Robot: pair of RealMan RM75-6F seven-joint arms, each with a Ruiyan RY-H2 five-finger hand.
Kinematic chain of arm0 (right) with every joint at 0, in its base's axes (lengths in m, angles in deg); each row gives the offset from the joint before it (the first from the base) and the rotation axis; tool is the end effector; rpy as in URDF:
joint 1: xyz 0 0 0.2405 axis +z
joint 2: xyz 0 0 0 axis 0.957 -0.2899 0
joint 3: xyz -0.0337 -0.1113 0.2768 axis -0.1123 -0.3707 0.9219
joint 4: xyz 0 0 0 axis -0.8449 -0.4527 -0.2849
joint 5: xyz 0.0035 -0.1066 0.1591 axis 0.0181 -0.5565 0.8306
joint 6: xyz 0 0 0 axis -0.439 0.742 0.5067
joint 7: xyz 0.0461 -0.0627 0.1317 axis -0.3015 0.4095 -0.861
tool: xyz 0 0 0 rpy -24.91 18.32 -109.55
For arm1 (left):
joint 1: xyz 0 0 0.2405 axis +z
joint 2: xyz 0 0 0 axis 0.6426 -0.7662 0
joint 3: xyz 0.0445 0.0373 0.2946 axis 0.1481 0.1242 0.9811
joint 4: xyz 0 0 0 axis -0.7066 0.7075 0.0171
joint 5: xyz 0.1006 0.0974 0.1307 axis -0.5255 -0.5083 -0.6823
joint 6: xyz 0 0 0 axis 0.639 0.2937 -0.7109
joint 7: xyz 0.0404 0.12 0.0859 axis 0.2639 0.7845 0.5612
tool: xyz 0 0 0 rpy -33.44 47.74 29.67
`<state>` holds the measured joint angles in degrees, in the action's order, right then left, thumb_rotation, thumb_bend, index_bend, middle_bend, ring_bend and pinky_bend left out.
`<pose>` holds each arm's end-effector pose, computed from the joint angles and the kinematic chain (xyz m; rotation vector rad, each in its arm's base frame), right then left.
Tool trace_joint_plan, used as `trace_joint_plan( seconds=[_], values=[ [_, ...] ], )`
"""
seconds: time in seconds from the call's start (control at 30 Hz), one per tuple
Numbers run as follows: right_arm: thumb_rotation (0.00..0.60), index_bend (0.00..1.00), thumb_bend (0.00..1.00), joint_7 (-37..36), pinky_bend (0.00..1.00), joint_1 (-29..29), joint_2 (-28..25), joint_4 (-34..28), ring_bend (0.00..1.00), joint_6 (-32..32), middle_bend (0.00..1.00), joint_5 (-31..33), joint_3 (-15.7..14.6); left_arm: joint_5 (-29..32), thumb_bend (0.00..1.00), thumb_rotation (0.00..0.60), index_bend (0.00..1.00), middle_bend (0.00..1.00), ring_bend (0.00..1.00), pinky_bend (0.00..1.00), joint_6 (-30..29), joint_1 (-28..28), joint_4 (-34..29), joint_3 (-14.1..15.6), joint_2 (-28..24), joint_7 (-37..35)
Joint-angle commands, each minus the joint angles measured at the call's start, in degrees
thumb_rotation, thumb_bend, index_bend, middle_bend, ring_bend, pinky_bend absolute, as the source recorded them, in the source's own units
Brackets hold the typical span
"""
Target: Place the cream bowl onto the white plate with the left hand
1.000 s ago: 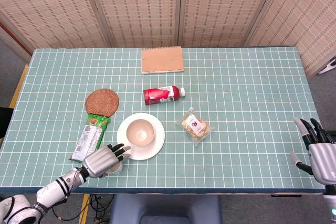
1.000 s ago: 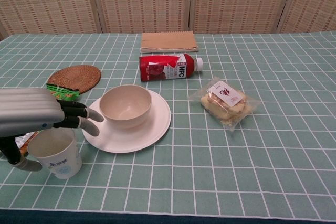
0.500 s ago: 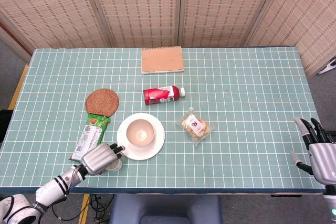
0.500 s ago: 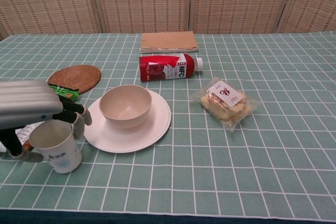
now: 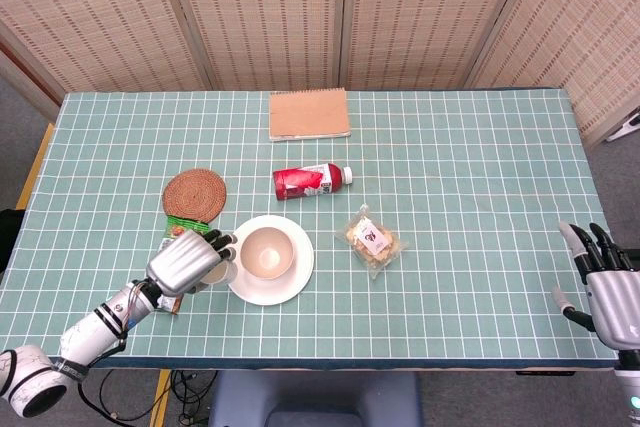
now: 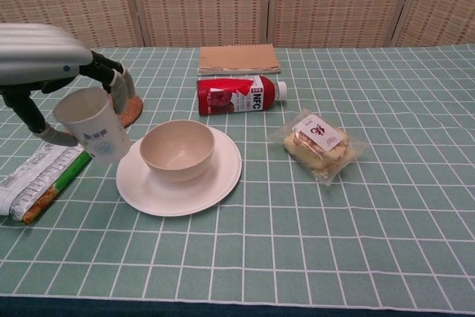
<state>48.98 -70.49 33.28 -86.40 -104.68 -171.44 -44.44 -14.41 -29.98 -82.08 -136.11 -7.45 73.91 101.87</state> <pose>-0.3226 -0.1777 0.2323 1.4166 -0.8192 0.8345 -0.1688 0.3327 0.1116 -2.2261 -0.4504 -0.8280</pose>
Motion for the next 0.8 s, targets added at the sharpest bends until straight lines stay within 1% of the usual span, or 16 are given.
trace_joint_plan(
  seconds=[0.03, 0.13, 0.27, 0.47, 0.63, 0.8],
  values=[
    [0.600, 0.00, 0.29, -0.12, 0.18, 0.00, 0.10, 0.12, 0.02, 0.01, 0.11, 0.01, 0.00, 1.64, 0.17, 0.600, 0.38, 0.27, 0.31, 0.69, 1.12, -1.47, -1.07, -1.82, -1.05, -0.04],
    [0.600, 0.00, 0.29, -0.29, 0.18, 0.04, 0.23, 0.36, 0.02, 0.15, 0.11, 0.08, -0.04, 3.58, 0.17, 0.600, 0.38, 0.27, 0.31, 0.69, 2.61, -3.06, -1.64, -3.51, -1.01, -0.01],
    [0.600, 0.00, 0.29, -0.60, 0.18, -0.02, 0.31, 0.65, 0.02, 0.02, 0.11, 0.05, -0.04, 7.04, 0.17, 0.600, 0.38, 0.27, 0.31, 0.69, 6.45, -5.84, -1.62, -5.09, 0.29, 0.32],
    [0.600, 0.00, 0.29, -1.30, 0.18, -0.09, 0.38, 1.23, 0.02, 0.05, 0.11, 0.31, -0.02, 12.07, 0.17, 0.600, 0.37, 0.27, 0.31, 0.69, 10.23, -9.19, 1.43, -6.00, 5.18, 3.30],
    [0.600, 0.00, 0.29, -1.77, 0.18, -0.15, 0.36, 1.62, 0.02, 0.14, 0.11, 0.47, -0.06, 16.81, 0.17, 0.600, 0.36, 0.27, 0.31, 0.70, 10.94, -11.33, 4.71, -6.71, 9.64, 6.96],
    [0.600, 0.00, 0.29, -2.24, 0.18, -0.42, 0.29, 2.00, 0.02, -0.09, 0.11, 0.79, -0.05, 21.08, 0.17, 0.600, 0.36, 0.27, 0.30, 0.69, 11.93, -13.02, 6.64, -6.44, 11.89, 9.94]
  ],
)
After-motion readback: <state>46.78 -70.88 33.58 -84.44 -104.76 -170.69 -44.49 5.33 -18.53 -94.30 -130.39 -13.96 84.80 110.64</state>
